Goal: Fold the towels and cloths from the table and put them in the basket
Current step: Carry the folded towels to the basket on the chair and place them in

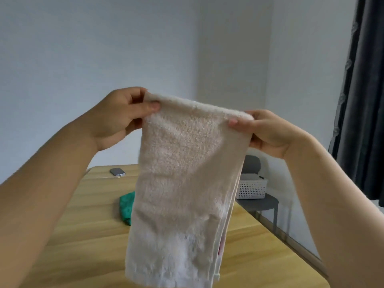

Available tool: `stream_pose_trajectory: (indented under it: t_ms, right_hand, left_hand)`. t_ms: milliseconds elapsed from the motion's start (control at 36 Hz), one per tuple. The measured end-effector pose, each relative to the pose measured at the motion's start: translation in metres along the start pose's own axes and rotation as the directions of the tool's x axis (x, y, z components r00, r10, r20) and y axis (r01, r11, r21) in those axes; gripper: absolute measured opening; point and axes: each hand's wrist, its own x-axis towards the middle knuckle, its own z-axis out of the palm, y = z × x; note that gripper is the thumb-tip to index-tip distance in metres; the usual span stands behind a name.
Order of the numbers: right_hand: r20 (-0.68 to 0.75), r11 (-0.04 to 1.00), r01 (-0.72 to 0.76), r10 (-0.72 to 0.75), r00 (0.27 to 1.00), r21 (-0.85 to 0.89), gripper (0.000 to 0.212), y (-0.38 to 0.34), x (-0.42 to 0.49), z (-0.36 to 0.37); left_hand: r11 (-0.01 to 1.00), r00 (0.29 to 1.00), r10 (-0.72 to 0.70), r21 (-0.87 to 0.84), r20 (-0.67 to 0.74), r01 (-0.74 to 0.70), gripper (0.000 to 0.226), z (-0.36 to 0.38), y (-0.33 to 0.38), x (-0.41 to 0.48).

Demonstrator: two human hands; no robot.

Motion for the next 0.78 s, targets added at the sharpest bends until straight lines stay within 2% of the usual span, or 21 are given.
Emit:
stream_pose_trajectory:
  t_ms: [56,83,111,139,167,194,222,278,333,389,444,500,556,667,722,778]
  right_hand:
    - [-0.024,0.999,0.018,-0.018,1.0,0.036,0.031,-0.001,-0.001,-0.002]
    - [-0.049,0.999,-0.018,0.016,0.999,-0.041,0.029,0.0,0.0,-0.001]
    - [-0.087,0.984,-0.071,0.057,0.995,-0.166,0.025,0.003,0.002,0.001]
    - [-0.128,0.95,-0.118,0.084,0.988,-0.289,0.022,0.007,0.004,0.002]
    - [-0.161,0.914,-0.15,0.095,0.982,-0.378,0.023,0.013,0.006,0.002]
    - [-0.192,0.885,-0.168,0.091,0.977,-0.435,0.026,0.019,0.008,0.003]
    - [-0.219,0.867,-0.172,0.074,0.973,-0.468,0.027,0.026,0.011,0.002]
    - [-0.263,0.859,-0.173,0.046,0.964,-0.481,0.027,0.04,0.016,0.004]
    - [-0.308,0.865,-0.2,0.057,0.95,-0.459,0.023,0.053,0.025,0.011]
    - [-0.363,0.894,-0.259,0.119,0.924,-0.365,0.016,0.061,0.032,0.018]
    - [-0.408,0.933,-0.287,0.18,0.895,-0.218,0.012,0.063,0.038,0.023]
    - [-0.463,0.956,-0.232,0.125,0.878,-0.182,0.01,0.061,0.044,0.02]
    - [-0.499,0.972,-0.113,-0.004,0.866,-0.204,0.008,0.056,0.046,0.017]
    - [-0.527,0.934,0.05,-0.243,0.815,-0.354,0.003,0.052,0.039,0.009]
    - [-0.53,0.916,0.061,-0.283,0.8,-0.396,0.004,0.056,0.029,0.006]
    - [-0.514,0.913,0.05,-0.272,0.814,-0.405,0.004,0.065,0.014,0.008]
  left_hand:
    - [1.0,0.999,0.007,0.009,-0.038,-0.006,0.004,0.002,0.004,-0.002]
    - [0.99,0.997,0.017,0.144,-0.079,-0.006,0.007,0.003,-0.001,-0.001]
    - [0.924,0.992,0.068,0.382,-0.109,-0.021,0.008,0.004,-0.007,0.0]
    - [0.772,0.983,0.141,0.634,-0.115,-0.037,0.009,0.004,-0.016,0.001]
    - [0.594,0.975,0.196,0.804,-0.109,-0.029,0.011,0.006,-0.022,0.001]
    - [0.523,0.965,0.239,0.852,-0.108,-0.034,0.012,0.008,-0.03,0.001]
    - [0.532,0.966,0.235,0.846,-0.112,-0.032,0.012,0.011,-0.036,0.0]
    - [0.632,0.979,0.157,0.775,-0.132,0.004,0.012,0.015,-0.051,0.005]
    - [0.641,0.991,0.031,0.763,-0.129,0.079,0.012,0.02,-0.068,0.014]
    - [0.707,0.979,-0.111,0.679,-0.17,0.198,0.013,0.022,-0.083,0.023]
    - [0.807,0.956,-0.185,0.521,-0.227,0.28,0.012,0.024,-0.09,0.031]
    - [0.859,0.95,-0.147,0.441,-0.277,0.261,0.011,0.025,-0.088,0.039]
    - [0.892,0.952,-0.04,0.418,-0.303,0.17,0.009,0.028,-0.081,0.044]
    - [0.929,0.954,0.103,0.369,-0.282,0.009,0.01,0.03,-0.071,0.038]
    - [0.938,0.966,0.118,0.345,-0.231,-0.032,0.011,0.031,-0.073,0.027]
    - [0.935,0.979,0.112,0.352,-0.173,-0.045,0.018,0.033,-0.081,0.01]
